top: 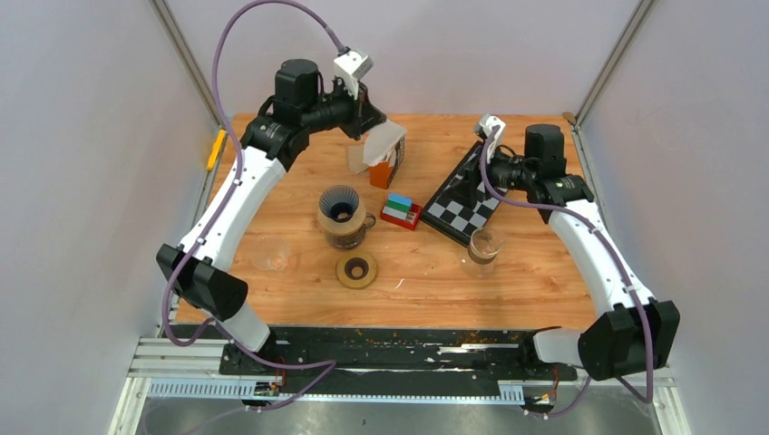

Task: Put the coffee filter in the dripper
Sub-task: Pick up the coffee filter from the coffee filter holder, then place the coffee filter in the coffee dripper.

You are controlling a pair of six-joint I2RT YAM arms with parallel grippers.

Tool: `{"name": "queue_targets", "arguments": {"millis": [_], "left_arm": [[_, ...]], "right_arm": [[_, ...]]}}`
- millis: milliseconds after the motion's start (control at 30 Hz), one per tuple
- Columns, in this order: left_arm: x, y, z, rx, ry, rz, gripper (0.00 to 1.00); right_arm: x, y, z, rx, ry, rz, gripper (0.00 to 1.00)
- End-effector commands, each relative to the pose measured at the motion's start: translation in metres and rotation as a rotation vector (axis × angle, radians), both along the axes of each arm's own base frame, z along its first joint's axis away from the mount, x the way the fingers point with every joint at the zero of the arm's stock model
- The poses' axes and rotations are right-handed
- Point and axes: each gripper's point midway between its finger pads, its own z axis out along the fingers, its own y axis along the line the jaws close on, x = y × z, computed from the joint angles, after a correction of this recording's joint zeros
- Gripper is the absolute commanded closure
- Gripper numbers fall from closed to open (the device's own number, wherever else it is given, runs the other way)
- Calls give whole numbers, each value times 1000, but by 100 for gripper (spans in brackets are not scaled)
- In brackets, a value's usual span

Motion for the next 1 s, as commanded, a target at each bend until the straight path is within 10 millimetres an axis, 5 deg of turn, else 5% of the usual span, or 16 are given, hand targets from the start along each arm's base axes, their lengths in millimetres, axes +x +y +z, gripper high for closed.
{"name": "queue_targets", "arguments": {"millis": [0,233,500,733,967], "left_arm": [[-53,-20,20,-115,40,-232,100],[-105,-25,17,-147,35,-399,100],[-157,-34,10,-153,54,-538,100],[-179,-37,-1,-149,81,-598,100],[-178,-39,-11,-143,105,-589,100]], "right_arm": [[-21,5,72,48,-231,98,16],[-52,16,108,107,-336,233,11],[-70,40,97,119,-330,368,11],[-84,68,76,28,-350,460,12],[-94,80,64,49,-302,524,48]]}}
